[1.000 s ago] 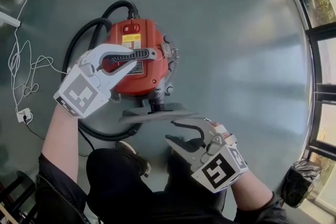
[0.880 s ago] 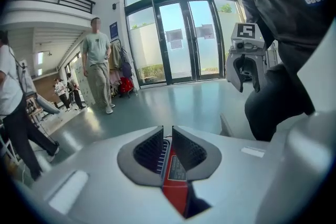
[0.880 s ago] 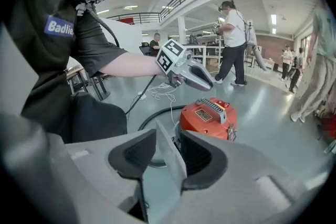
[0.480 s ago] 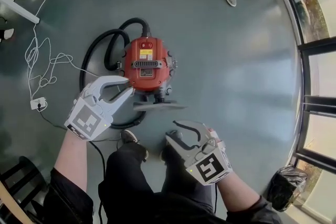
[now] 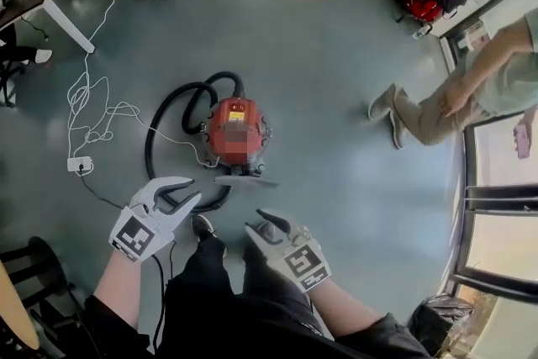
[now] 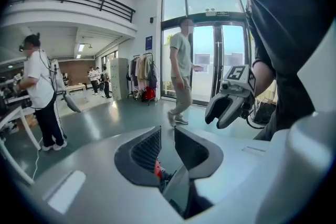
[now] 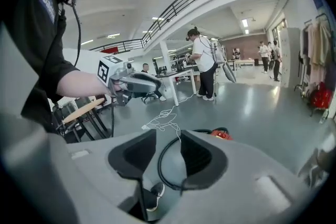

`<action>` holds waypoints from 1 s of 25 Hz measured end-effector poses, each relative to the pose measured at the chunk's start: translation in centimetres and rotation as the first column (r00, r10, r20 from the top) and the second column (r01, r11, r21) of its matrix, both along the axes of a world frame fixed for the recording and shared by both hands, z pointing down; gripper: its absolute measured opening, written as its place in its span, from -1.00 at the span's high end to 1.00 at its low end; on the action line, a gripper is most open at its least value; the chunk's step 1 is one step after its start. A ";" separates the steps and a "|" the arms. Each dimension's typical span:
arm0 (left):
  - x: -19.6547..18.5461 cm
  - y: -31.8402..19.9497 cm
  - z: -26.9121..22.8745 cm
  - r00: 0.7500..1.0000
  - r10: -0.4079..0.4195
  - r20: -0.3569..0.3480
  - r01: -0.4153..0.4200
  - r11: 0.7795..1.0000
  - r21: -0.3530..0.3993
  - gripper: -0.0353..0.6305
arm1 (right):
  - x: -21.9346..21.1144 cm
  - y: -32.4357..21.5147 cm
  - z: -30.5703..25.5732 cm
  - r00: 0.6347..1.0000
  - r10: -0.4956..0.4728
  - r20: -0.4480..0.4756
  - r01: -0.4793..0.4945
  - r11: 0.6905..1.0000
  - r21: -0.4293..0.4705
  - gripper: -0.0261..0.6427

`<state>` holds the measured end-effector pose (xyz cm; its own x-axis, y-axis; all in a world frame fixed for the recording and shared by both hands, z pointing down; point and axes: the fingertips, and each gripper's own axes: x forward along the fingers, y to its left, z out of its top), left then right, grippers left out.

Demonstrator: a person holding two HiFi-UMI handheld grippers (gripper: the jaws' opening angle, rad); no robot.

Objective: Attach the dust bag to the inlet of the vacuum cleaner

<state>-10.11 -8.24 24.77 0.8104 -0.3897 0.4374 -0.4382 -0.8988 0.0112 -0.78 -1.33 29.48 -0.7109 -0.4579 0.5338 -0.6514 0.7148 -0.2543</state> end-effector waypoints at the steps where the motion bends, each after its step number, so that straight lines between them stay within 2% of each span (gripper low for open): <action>1: -0.1 0.9 -1.3 1.000 -0.024 -0.012 0.023 1.000 -0.007 0.59 | 0.3 0.5 -0.8 1.000 0.006 0.013 -0.005 1.000 -0.013 0.51; 6: 0.0 5.6 -6.4 0.991 -0.122 -0.063 0.122 0.993 -0.004 0.59 | 1.4 2.4 -3.6 0.999 -0.024 0.039 0.024 1.000 -0.006 0.51; 9: -0.5 7.9 -7.6 0.972 -0.204 -0.115 0.201 0.979 -0.032 0.58 | 1.1 3.4 -4.3 0.998 -0.050 0.036 0.050 0.999 0.013 0.51; 11: -0.7 9.0 -8.5 0.958 -0.234 -0.167 0.226 0.972 -0.063 0.58 | 0.6 4.0 -5.2 0.998 -0.054 0.034 0.052 0.998 0.036 0.51; 16: -2.9 12.1 -10.9 0.942 -0.224 -0.251 0.211 0.974 -0.078 0.57 | -1.9 6.2 -6.6 0.999 -0.026 0.022 0.024 0.998 0.065 0.51; 22: -5.9 16.8 -12.8 0.942 -0.158 -0.296 0.149 0.988 -0.051 0.58 | -4.3 9.9 -8.7 0.997 0.082 0.004 -0.082 0.993 0.086 0.51; 25: -6.9 19.2 -12.9 0.949 -0.129 -0.288 0.121 0.992 -0.047 0.59 | -5.4 12.1 -9.6 0.992 0.126 -0.022 -0.123 0.986 0.109 0.51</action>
